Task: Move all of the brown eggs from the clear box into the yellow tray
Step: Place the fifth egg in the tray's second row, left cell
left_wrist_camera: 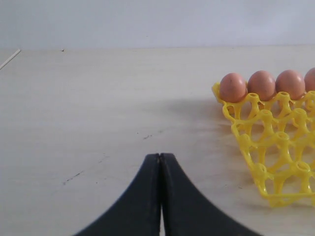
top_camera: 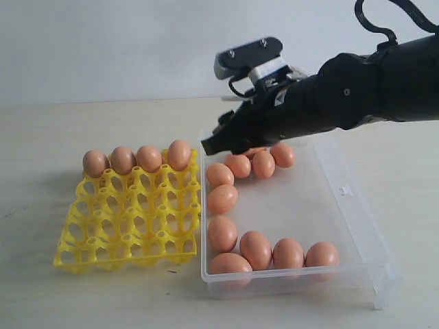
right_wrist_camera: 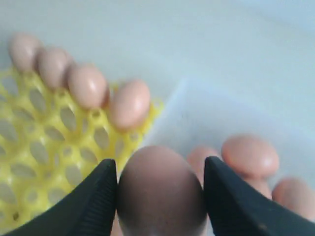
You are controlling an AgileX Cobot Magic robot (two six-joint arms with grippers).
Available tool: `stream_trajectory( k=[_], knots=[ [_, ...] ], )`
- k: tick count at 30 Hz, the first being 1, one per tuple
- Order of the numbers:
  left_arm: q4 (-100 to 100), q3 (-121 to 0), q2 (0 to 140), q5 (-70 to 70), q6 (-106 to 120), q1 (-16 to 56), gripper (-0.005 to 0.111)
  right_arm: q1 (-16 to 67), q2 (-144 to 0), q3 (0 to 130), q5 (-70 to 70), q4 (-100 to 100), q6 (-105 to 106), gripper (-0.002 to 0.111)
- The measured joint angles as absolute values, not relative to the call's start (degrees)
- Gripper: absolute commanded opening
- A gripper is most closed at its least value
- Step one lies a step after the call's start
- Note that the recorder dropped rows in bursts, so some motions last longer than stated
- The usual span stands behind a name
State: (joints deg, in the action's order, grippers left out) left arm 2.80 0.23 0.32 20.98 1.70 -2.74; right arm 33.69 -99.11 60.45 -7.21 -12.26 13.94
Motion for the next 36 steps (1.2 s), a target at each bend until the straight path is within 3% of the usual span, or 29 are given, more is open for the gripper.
stream_trajectory(
  k=[7,23,36],
  knots=[
    [2.8,0.2,0.3,21.0,1.7,-2.7,0.0,40.4,-103.1,64.1,7.0,-9.3,10.2,0.0],
    [2.8,0.2,0.3,21.0,1.7,-2.7,0.0,47.5,-128.4,93.0,8.7,26.5,-36.0,0.0],
    [2.8,0.2,0.3,21.0,1.7,-2.7,0.0,47.5,-136.7,98.0,13.9,32.9,-49.0,0.0]
  ],
)
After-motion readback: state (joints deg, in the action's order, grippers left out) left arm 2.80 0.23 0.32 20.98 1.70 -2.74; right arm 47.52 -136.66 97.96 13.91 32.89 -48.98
